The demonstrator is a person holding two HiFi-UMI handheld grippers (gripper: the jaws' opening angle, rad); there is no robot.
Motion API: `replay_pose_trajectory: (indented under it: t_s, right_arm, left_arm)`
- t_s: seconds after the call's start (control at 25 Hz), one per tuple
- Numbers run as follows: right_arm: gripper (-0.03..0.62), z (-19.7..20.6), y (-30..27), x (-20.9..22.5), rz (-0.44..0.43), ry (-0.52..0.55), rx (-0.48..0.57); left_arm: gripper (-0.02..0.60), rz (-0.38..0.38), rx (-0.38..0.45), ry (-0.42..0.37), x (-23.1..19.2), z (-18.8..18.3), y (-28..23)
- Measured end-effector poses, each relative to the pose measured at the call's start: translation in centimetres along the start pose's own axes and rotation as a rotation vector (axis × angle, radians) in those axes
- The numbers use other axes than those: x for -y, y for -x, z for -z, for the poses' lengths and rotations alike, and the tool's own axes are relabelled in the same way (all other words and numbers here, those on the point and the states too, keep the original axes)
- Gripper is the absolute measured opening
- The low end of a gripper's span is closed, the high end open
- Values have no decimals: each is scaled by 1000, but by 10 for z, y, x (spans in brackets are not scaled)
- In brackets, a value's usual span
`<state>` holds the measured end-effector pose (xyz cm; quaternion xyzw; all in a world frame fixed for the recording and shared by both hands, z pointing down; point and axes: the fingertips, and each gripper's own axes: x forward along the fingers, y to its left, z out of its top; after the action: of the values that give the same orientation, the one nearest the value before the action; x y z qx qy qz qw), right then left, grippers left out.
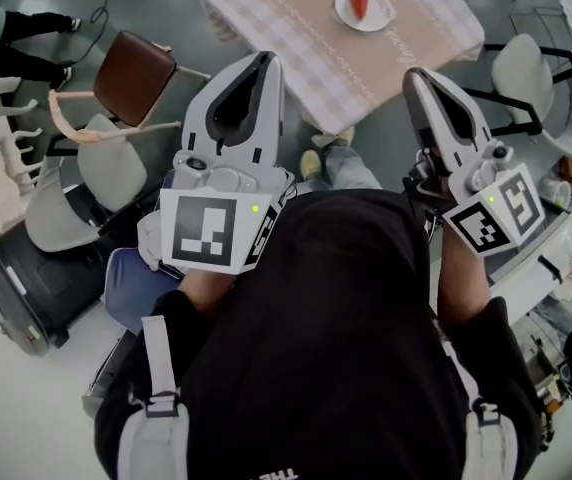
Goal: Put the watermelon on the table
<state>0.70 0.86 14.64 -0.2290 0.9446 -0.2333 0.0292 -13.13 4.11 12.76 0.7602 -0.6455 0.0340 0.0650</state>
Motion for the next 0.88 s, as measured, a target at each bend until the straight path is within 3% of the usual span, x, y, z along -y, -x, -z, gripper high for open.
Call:
replay_pose_trajectory:
  t_s: [0.88]
  right_arm:
    - [14, -37, -33, 91, 26, -18, 1]
  left_arm:
    - [11, -4, -22, -18, -6, -9, -98]
